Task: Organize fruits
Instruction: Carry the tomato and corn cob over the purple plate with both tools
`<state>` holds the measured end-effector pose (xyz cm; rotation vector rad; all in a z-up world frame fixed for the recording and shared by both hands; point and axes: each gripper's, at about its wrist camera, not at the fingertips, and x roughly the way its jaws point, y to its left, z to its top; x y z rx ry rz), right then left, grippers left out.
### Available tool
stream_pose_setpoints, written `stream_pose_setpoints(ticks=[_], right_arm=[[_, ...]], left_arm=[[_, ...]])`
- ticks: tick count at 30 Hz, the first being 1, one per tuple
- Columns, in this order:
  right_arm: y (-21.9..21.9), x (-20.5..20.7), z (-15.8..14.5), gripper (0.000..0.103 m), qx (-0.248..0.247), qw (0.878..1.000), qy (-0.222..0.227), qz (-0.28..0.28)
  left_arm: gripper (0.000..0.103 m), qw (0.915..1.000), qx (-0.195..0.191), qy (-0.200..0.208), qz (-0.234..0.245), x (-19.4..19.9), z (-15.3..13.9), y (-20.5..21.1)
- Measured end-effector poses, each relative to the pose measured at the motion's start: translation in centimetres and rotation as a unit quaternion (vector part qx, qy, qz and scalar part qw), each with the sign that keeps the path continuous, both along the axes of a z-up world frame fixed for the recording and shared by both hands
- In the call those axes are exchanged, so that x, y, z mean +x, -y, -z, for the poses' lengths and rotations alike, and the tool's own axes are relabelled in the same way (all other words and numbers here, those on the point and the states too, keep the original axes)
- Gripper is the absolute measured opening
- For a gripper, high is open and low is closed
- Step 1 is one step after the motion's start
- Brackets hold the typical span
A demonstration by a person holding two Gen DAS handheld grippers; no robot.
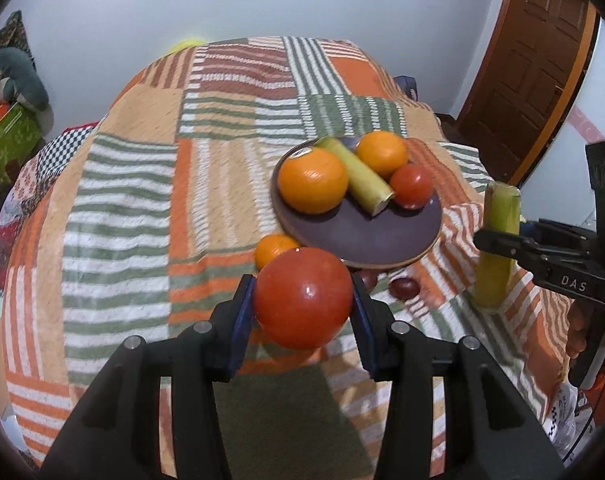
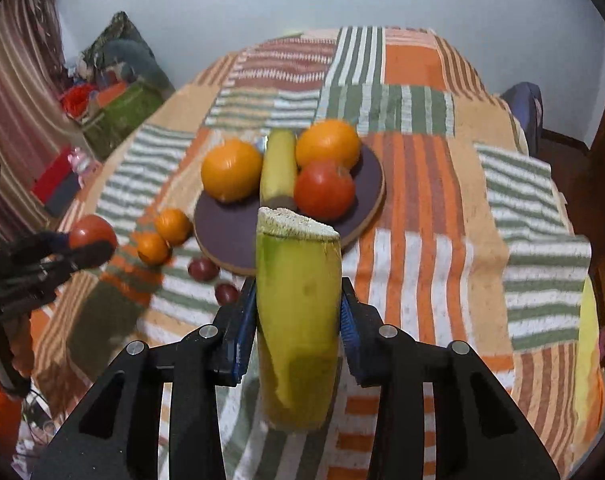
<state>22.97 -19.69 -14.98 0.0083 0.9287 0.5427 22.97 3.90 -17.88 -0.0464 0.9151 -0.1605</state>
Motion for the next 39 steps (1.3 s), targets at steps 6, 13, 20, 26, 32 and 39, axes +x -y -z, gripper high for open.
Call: stream_pose_setpoints(ticks=[6,13,20,26,32,39], right_arm=[[-0.8,1.8,-1.6,0.035,0.008,1.0,0.025,-0.004],[-2.5,3.6,-2.6,0.035,0.003,0.999,0.039,-0.018],[-4.5,5.1,-0.9,0.035,-0.014,0.999,0.021,-0.042],[-5.2,5.9,-0.2,0.035,-0.016,0.999,0.019,-0.048],[-5.4,6.2,0.2,0.035,-0.015,0.998,0.02,-0.049],[-5.6,6.0,0.4,0.035,-0.017,0.998,0.027,-0.052]], left_arm=[[0.045,0.9999,0.003,0.003,0.014,2.3,0.1,1.6],[0.045,0.9998,0.0,-0.004,0.022,4.8,1.0,2.8],[0.045,0.9994,-0.007,-0.022,0.027,7.1,2.8,3.7],[0.045,0.9992,-0.008,-0.032,0.023,8.4,3.9,3.9],[0.045,0.9987,-0.012,-0.045,0.02,8.8,4.8,4.0],[0.049,0.9988,-0.008,-0.044,0.018,8.9,4.8,4.2]])
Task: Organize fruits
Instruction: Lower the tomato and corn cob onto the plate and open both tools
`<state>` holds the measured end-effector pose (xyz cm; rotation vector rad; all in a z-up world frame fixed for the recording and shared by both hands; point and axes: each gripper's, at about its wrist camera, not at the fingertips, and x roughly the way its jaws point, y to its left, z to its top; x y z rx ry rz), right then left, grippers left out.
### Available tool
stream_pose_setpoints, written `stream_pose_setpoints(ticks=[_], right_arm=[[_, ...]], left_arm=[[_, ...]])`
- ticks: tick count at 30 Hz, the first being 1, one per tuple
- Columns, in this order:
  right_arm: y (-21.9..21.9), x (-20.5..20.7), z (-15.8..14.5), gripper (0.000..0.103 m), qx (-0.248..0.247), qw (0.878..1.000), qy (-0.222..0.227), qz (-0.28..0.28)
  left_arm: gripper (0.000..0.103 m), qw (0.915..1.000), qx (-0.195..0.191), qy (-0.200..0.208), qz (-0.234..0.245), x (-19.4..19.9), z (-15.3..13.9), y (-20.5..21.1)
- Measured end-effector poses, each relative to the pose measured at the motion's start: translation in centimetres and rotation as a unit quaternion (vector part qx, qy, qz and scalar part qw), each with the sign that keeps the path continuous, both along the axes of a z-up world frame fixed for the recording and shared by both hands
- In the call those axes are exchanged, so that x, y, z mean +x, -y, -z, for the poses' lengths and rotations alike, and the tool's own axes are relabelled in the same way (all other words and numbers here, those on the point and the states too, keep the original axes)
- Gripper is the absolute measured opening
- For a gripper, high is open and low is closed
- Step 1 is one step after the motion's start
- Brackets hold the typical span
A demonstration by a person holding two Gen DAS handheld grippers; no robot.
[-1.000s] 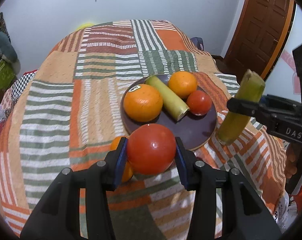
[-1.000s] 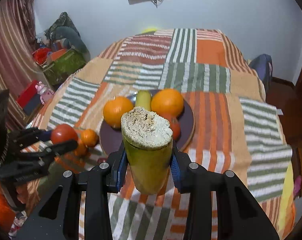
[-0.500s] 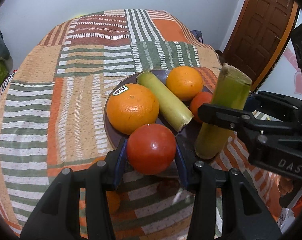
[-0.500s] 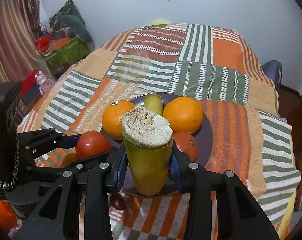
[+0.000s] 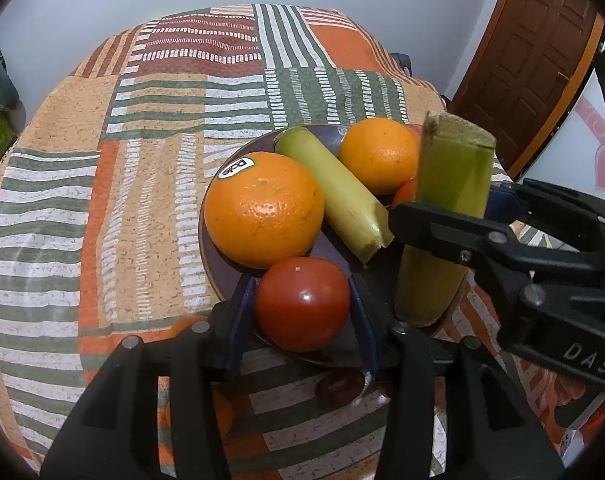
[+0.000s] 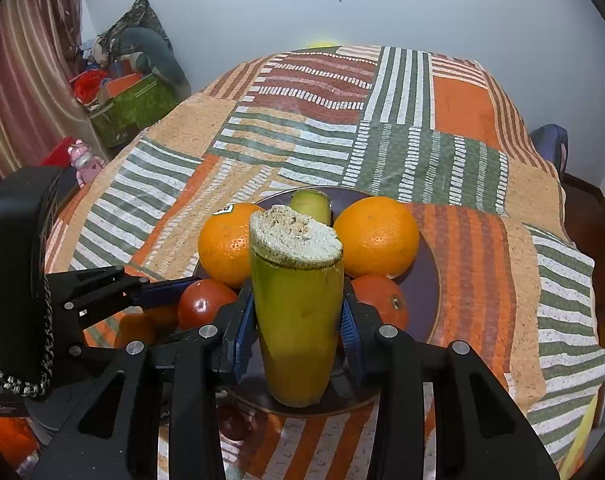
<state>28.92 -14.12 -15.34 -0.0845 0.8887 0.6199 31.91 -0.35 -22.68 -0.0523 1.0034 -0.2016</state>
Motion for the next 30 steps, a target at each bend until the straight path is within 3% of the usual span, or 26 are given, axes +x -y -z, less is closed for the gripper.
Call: stream_pose_setpoints(ticks=[6,18,24,30], right_arm=[[0.3,-0.5,0.0,0.036,-0.01,1.0,-0.002,-0.001],[1.6,-2.7,-1.5,0.041,0.003,1.0,0.005,0.012],[0.6,-4.3,-1.8,0.042,0.0,1.0,0.013,-0.001],[-0.6,-5.4,-1.0,0.042,-0.008,1.0,0.011,-0.01]], left_arm=[[0.054,0.9999,-0.001,0.012,-0.005,-1.1,-1.1,-0.4],[0.054,0.999,0.019,0.033,-0.024,-6.0,-3.9,-4.4],[0.055,0.9986,0.044,0.016,-0.025,-7.6,-2.7,-5.7],[0.055,0.9989,0.039,-0.016,-0.023,-7.0,-0.3,-6.1]])
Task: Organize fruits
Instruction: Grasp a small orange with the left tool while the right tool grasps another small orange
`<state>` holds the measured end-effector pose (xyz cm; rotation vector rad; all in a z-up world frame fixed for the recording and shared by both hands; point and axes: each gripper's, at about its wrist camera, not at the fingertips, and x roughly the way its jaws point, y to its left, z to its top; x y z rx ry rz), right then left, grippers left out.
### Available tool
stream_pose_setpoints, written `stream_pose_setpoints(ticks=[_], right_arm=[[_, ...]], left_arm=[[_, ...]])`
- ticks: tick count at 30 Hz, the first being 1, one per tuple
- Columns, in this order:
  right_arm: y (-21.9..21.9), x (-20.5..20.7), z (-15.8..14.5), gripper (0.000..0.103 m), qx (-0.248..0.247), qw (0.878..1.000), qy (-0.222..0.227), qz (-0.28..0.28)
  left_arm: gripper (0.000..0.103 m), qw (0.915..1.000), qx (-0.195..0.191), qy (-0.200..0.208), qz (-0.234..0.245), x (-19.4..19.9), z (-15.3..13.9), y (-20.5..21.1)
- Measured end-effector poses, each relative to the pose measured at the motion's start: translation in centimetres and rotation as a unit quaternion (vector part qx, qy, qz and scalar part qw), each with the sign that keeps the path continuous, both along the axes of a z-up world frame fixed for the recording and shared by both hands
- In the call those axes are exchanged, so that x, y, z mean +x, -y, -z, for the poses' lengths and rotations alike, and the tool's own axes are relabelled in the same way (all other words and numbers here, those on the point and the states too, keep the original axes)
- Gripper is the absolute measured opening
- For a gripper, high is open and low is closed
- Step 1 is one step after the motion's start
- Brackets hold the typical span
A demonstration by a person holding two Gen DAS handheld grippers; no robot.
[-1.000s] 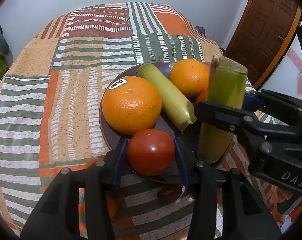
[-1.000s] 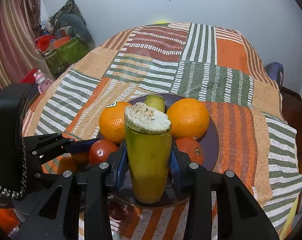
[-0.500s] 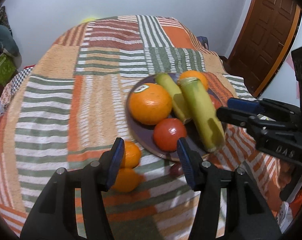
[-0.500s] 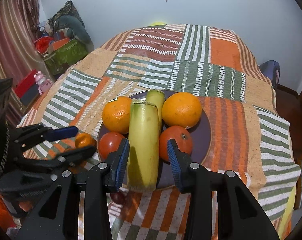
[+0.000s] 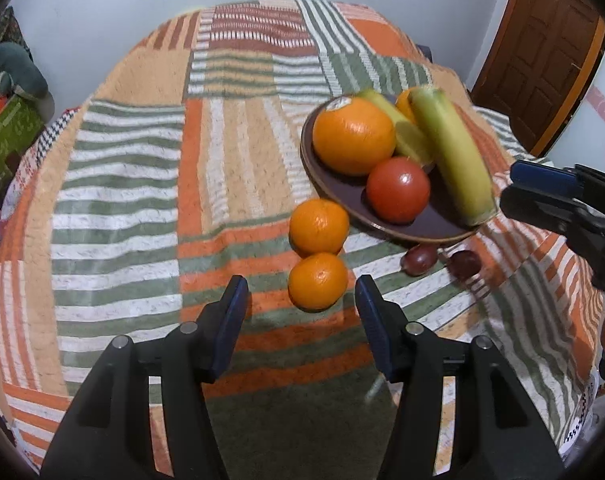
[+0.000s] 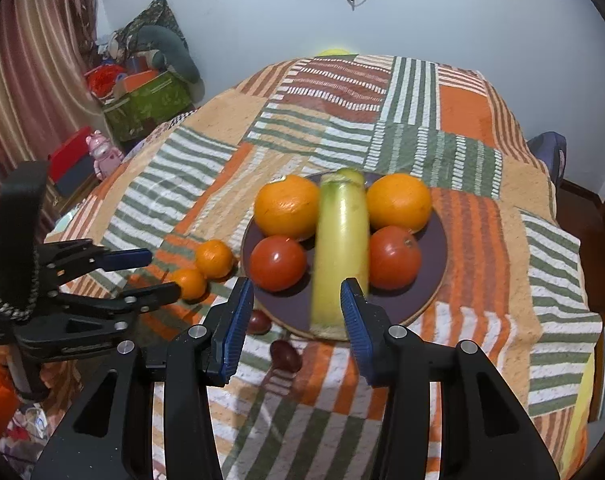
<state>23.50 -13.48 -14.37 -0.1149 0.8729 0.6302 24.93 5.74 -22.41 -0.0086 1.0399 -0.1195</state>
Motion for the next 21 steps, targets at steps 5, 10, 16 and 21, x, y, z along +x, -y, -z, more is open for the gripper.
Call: stream_pose_setpoints(ticks=[5,10,16,21], right_arm=[[-1.1,-0.3,0.6,0.042,-0.007,1.0,-0.004,-0.012],[-2.3,-0.3,0.6,0.042,-0.003,1.0,-0.006,-0.018],[-4.8,0.0,0.5,0.042,-0.003,0.999,-0.006,-0.035],[-8.0,0.3,1.2,0.042,-0.011,0.998,-0.011,-0.062]], left_arm=[[0.055,1.0,-0.007,-0.004,-0.001,0.7,1.3,0.3],[0.034,0.9996,-0.028,-0.002,0.004,1.1,1.8,0.3],[0.034,0.9994,-0.028,0.021,-0.007,-0.6,0.6,-1.6],[0.034,0.9984,-0.027,0.036,-0.033,-3.0,-0.7,-5.2]])
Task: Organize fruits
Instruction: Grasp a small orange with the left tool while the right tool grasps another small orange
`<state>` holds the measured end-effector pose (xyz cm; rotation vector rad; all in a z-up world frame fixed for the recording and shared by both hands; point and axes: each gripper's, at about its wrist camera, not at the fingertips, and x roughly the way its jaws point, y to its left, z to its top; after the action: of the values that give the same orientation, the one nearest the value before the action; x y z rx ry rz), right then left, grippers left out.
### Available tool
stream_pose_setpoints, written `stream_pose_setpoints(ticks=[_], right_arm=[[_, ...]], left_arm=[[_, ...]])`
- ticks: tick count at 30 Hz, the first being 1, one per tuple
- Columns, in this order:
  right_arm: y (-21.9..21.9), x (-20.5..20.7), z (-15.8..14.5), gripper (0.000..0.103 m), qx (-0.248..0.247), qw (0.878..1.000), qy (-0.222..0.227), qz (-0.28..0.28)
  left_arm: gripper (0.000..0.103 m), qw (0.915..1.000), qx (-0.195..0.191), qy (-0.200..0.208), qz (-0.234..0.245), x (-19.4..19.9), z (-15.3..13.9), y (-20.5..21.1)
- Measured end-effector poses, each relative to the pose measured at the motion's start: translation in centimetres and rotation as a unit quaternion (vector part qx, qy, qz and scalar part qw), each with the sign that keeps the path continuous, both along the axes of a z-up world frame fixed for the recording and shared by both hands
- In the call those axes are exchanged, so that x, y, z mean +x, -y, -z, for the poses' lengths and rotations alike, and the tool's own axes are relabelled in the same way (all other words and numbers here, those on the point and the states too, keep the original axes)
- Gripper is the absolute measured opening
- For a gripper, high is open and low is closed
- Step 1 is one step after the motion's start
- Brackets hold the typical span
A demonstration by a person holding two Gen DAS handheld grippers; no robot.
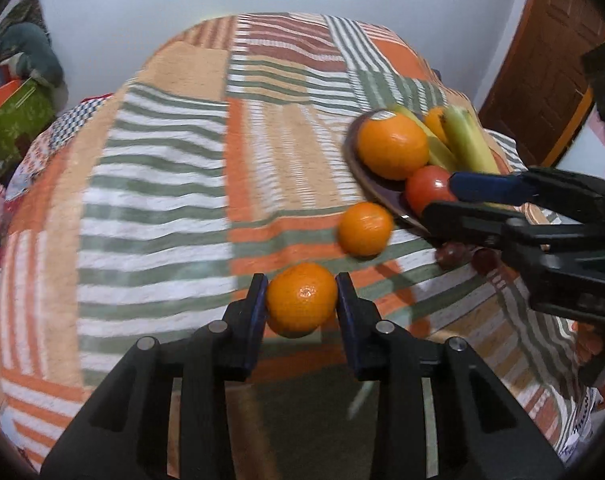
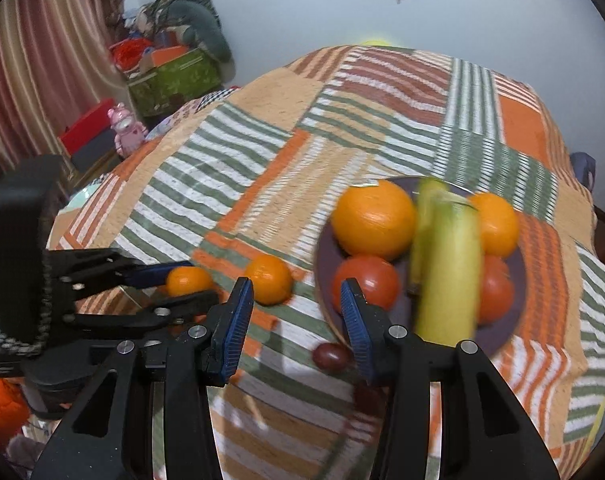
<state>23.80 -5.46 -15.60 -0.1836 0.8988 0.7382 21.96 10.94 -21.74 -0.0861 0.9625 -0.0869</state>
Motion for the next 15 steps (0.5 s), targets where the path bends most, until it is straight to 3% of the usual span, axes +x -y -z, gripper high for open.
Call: stream_pose_setpoints(ticks=[9,11,13,15], right_arm=[[-4.1,1.3,3.0,0.042,-0.035,0.999,-0.03,-0.02],[-4.5,1.4,3.5,0.042,-0.054,0.998,-0.019,-0.014],[-4.4,1.7,3.7,0.034,-0.056,0.998,-0.027,-0.013],[-3.8,1.8,3.5,0.034,-0.044,0.998,-0.038,-0.011]], left_arm=[[0.034,0.9998,-0.01,0.012,-0.015,-2.6,-0.7,-2.9],[0.034,0.9997,-0.013,0.012,-0.015,-2.9,-0.7,-2.9],[0.034,0.9997,-0.016,0.013,-0.012,-2.9,-0.8,-2.6],[0.034,0.9997,-0.017,0.014,-0.01,-2.8,-0.8,-2.3]])
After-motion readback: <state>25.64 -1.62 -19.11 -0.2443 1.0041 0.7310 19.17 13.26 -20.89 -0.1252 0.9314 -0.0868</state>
